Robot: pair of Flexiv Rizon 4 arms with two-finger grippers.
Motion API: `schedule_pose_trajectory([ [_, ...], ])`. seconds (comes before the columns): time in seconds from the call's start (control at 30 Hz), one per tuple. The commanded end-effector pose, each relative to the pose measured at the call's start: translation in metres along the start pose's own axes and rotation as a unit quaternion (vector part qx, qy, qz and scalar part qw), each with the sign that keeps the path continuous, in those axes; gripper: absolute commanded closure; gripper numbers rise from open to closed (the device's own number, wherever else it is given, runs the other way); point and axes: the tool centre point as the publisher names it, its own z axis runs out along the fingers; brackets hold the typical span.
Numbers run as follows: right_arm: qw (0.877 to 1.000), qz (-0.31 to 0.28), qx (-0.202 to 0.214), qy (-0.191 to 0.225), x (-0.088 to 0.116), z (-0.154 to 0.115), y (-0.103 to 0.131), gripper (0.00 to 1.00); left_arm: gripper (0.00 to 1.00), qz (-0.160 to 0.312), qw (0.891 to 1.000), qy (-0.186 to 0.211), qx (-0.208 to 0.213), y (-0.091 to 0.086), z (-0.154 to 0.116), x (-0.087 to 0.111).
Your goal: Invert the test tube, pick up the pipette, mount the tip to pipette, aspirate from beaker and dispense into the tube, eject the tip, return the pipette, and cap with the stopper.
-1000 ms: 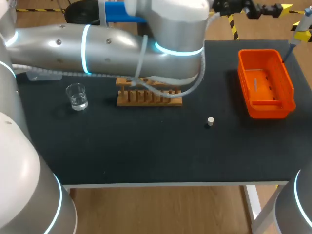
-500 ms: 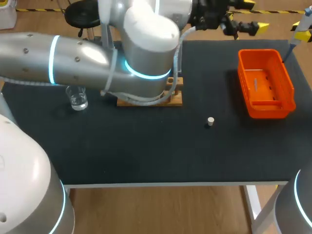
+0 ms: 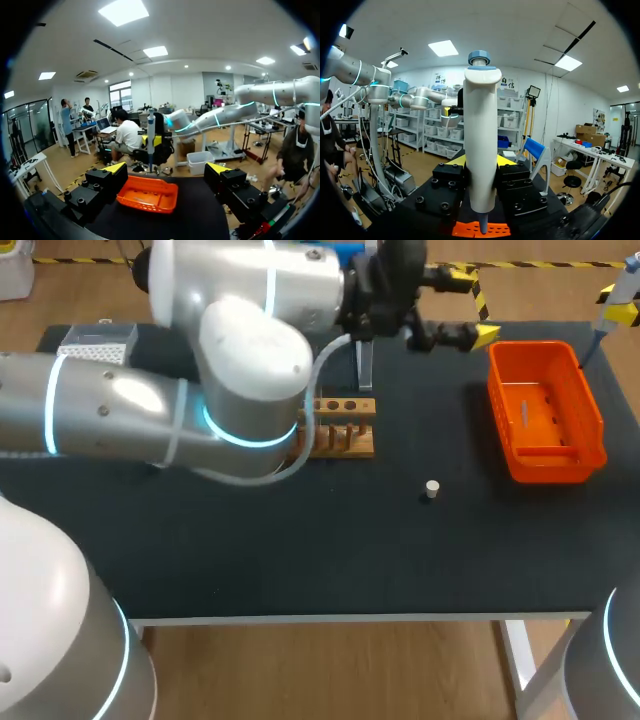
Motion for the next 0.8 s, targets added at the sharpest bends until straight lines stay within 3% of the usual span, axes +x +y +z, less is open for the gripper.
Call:
schedule_pose_trajectory([
  [0.03,1.000,0.000,0.001,0.002,-0.001,-0.001,0.001,1.00,0.00,0.005,0.997,0.000,0.083,0.019,-0.031,0.002],
  [0.37,1.000,0.000,0.001,0.002,-0.001,-0.001,0.001,1.00,0.00,-0.007,0.994,-0.010,0.109,0.052,-0.067,-0.006],
  [0.8,1.000,0.000,0.001,0.002,-0.001,-0.001,0.001,1.00,0.00,-0.014,0.994,-0.016,0.111,0.069,-0.102,-0.019],
])
